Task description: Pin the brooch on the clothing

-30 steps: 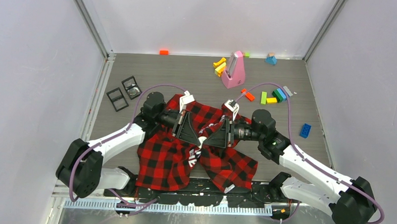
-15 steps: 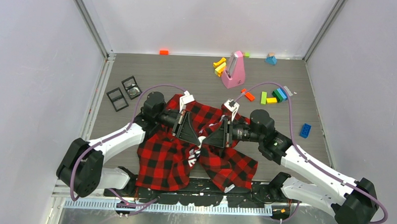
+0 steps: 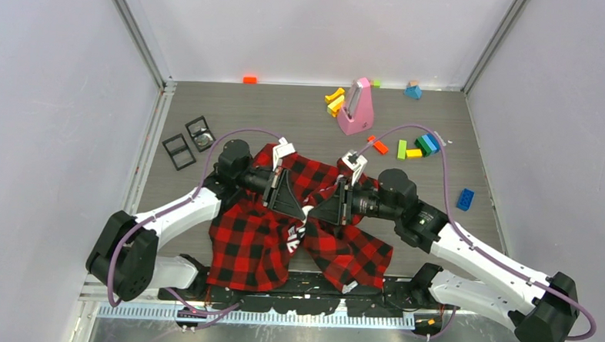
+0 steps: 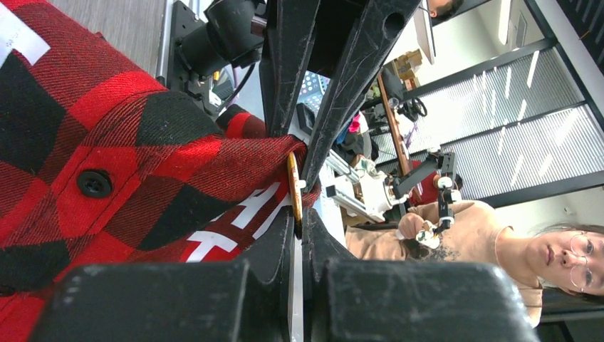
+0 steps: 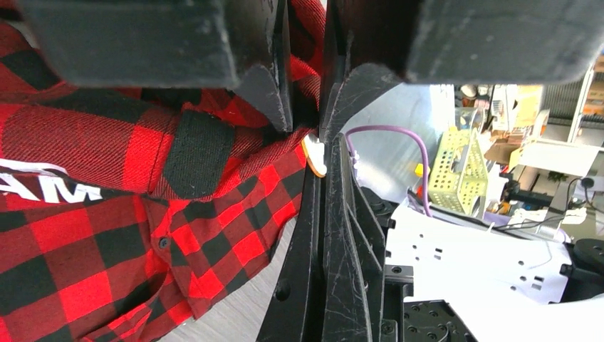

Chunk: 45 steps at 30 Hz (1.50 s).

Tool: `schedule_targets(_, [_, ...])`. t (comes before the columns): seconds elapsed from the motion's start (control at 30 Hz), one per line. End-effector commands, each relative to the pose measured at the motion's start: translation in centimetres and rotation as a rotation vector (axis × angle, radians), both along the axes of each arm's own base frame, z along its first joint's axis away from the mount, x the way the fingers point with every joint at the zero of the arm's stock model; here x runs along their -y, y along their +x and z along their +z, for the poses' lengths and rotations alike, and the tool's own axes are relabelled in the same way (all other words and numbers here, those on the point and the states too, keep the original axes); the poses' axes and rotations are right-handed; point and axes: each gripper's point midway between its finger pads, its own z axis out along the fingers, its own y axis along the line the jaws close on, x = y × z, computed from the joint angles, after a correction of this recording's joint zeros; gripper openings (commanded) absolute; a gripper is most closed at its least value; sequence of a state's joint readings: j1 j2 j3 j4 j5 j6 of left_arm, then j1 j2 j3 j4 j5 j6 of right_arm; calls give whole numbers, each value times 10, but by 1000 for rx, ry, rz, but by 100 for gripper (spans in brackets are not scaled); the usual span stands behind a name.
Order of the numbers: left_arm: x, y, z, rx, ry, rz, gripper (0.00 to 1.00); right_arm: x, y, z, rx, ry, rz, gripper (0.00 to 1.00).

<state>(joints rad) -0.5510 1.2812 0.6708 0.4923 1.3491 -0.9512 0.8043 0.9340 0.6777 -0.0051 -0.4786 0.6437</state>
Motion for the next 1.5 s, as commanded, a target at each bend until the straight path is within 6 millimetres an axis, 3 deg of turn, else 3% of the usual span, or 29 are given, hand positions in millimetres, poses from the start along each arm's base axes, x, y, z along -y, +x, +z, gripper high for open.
schedule_targets(0.0, [3, -9, 30, 127, -85, -53, 0, 19, 30, -39, 9, -164, -189, 23])
schedule_targets(0.27, [3, -9, 29, 126, -84, -49, 0, 31, 34, -36, 28, -161, -262, 22])
schedule_targets(1.0, [2, -4, 29, 133, -84, -21, 0, 39, 39, -37, 33, -167, -315, 21])
schedule_targets(1.17, [2, 8, 22, 121, -49, 28, 0, 38, 36, -31, 42, -148, -296, 22])
schedule_targets(1.33, [-3, 17, 1, 144, 66, 89, 1, 37, 32, -19, 58, -111, -281, 35])
schedule_targets(1.47, [-8, 21, -10, 199, 153, 127, 21, 45, 36, -11, 78, -115, -327, 54])
